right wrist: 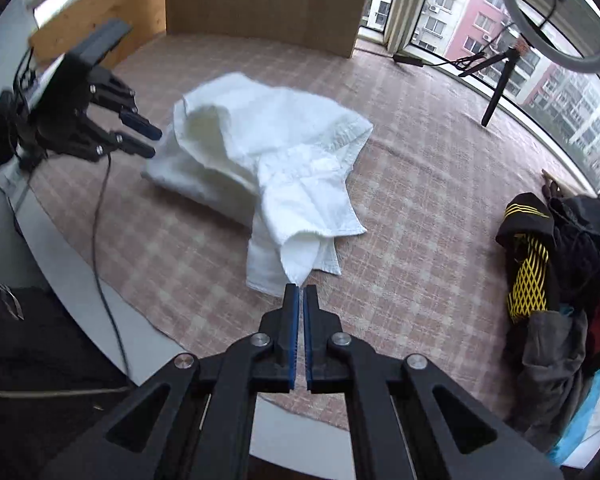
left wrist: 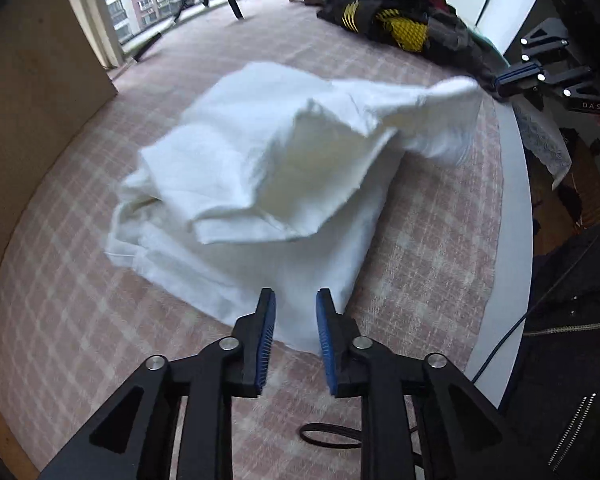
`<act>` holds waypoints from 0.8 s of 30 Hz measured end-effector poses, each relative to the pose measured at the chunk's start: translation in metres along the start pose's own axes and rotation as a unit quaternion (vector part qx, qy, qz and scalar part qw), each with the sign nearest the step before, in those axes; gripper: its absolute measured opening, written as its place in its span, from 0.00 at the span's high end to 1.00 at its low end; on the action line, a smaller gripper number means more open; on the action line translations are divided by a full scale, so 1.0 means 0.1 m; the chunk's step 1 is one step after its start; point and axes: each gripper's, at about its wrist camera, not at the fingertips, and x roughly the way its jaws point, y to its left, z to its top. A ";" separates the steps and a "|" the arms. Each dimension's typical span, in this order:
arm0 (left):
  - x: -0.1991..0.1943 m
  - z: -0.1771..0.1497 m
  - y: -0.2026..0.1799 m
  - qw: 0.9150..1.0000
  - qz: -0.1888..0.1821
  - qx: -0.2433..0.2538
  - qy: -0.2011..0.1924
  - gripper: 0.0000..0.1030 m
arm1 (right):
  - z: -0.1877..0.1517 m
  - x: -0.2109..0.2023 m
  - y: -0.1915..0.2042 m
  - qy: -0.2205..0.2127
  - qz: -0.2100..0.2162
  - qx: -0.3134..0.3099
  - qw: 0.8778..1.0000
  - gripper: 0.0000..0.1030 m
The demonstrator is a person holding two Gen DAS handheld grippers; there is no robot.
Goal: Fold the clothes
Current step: 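Move both open grippers to the folded shirt edge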
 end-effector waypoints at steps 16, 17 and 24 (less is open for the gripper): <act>0.75 0.62 0.43 0.998 -0.001 -0.060 0.018 0.66 | 0.79 1.51 -0.39 0.068 0.079 0.099 0.990 0.70; 0.79 0.53 0.35 0.999 0.005 -0.042 0.028 0.66 | 0.68 1.49 -0.39 0.079 0.072 0.093 0.990 0.70; 0.42 0.35 0.26 0.998 0.007 -0.055 0.000 0.66 | 0.29 0.94 -0.87 0.018 0.074 0.214 0.974 0.65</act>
